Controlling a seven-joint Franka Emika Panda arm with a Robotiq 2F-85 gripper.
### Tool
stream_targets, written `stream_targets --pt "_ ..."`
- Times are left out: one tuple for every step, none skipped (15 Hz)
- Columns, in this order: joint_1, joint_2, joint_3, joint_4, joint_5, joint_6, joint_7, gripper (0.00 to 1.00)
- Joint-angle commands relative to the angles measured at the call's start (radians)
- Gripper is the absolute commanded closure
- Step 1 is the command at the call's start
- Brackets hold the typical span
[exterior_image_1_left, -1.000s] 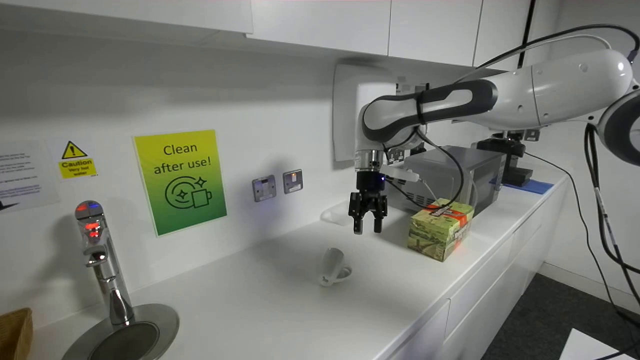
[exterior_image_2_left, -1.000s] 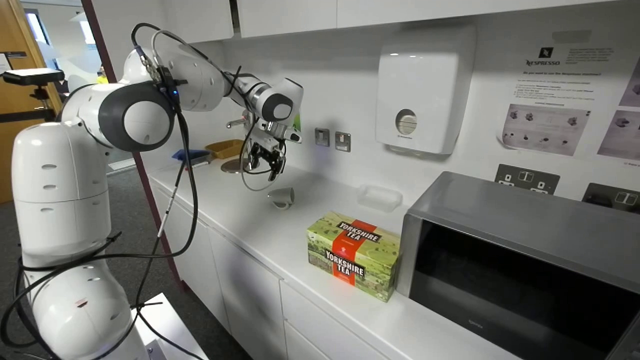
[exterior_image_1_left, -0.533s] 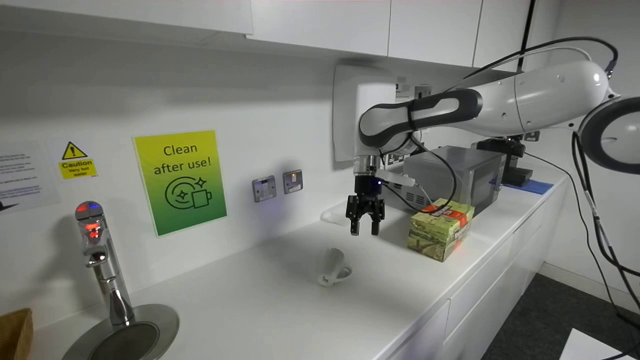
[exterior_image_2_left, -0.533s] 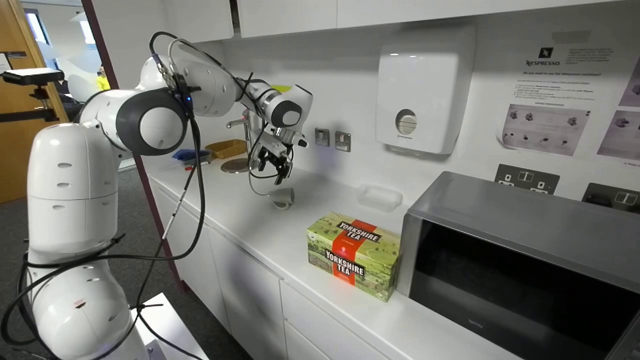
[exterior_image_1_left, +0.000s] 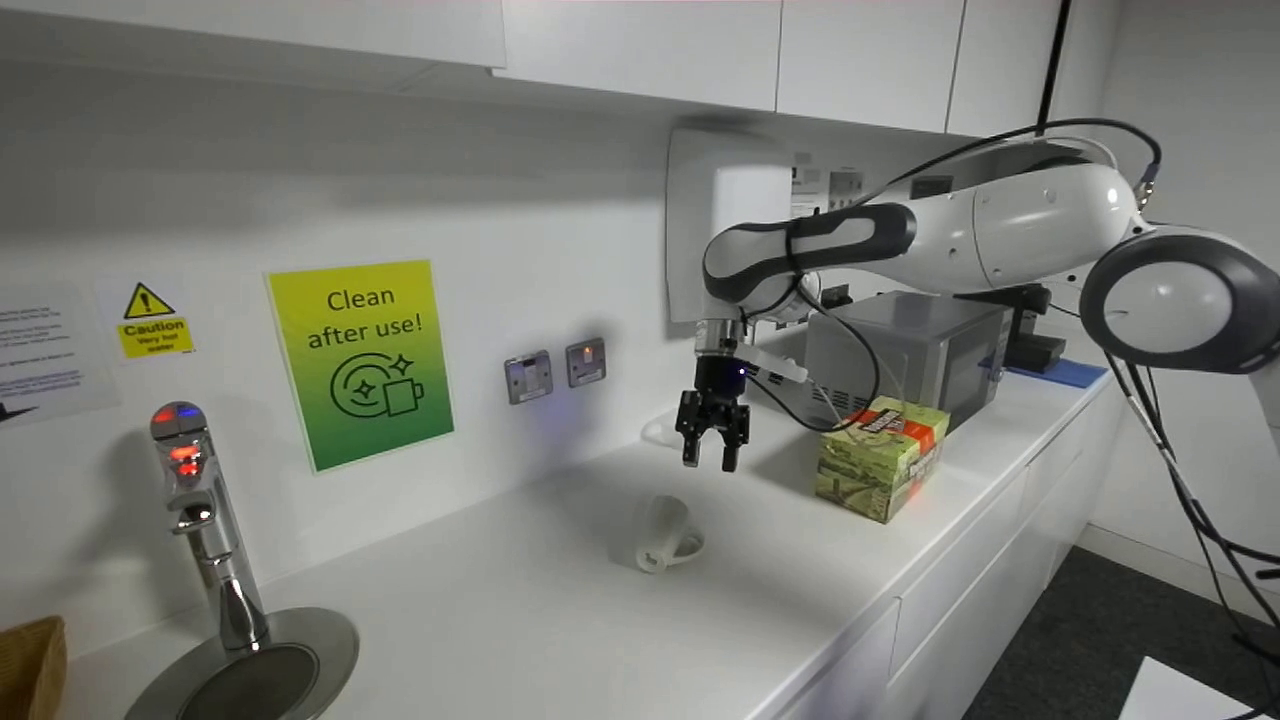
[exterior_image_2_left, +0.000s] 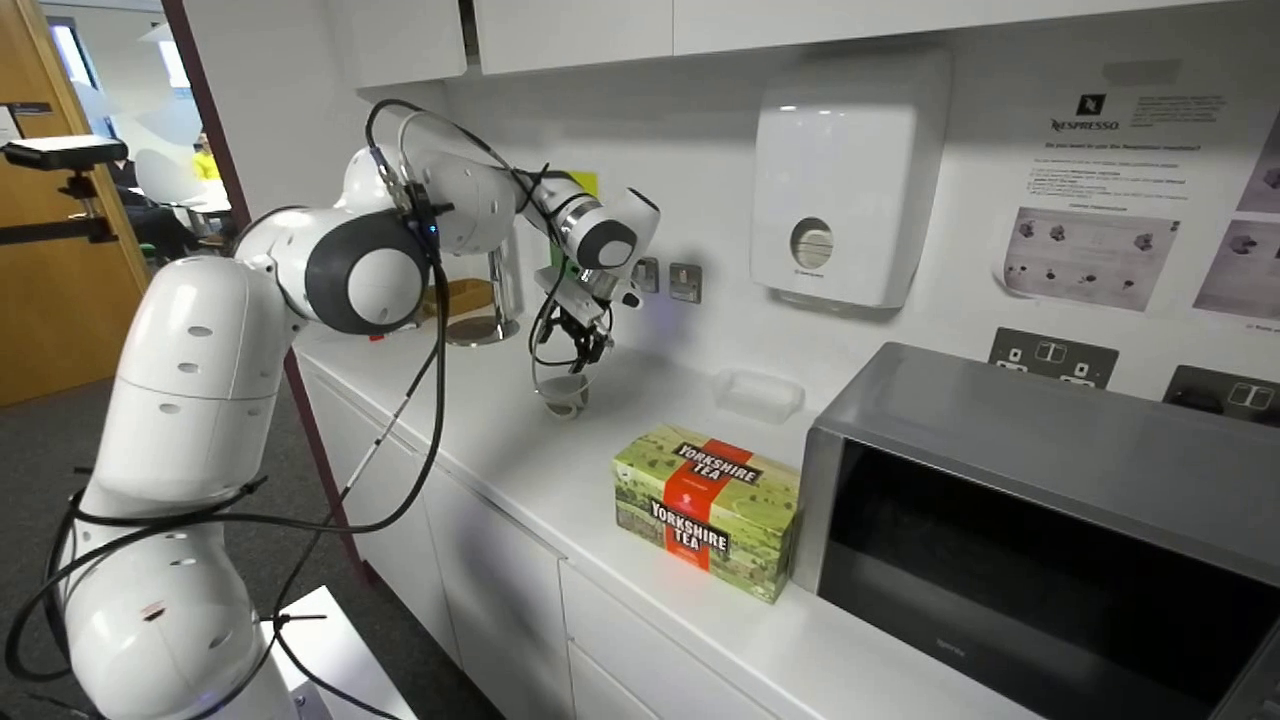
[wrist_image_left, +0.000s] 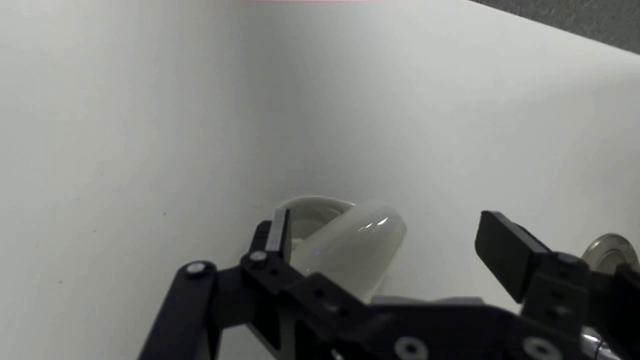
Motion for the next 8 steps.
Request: stream_targets --pt "-0.041 0.102 0.036 0.163 0.014 -0.173 -0.128 0.0" --pt "-0.042 0.126 0.038 0.199 0.0 -0.22 -0.161 0.0" --pt "-0.043 0.149 0.039 0.234 -0.01 -0.263 -0.186 0.0" --pt "-0.041 0.168 0.039 0.264 -0.023 -0.297 -0.209 0.0" --pt "-0.04 0.186 0.039 0.294 -0.029 -0.322 -0.223 0.0" --pt "-0.04 0.201 0.04 0.32 -0.027 -0.339 -0.23 0.0" --pt "-0.04 0.204 0.037 0.328 -0.003 -0.296 -0.214 0.0" --pt "-0.041 0.205 0.041 0.336 0.016 -0.265 -0.209 0.0"
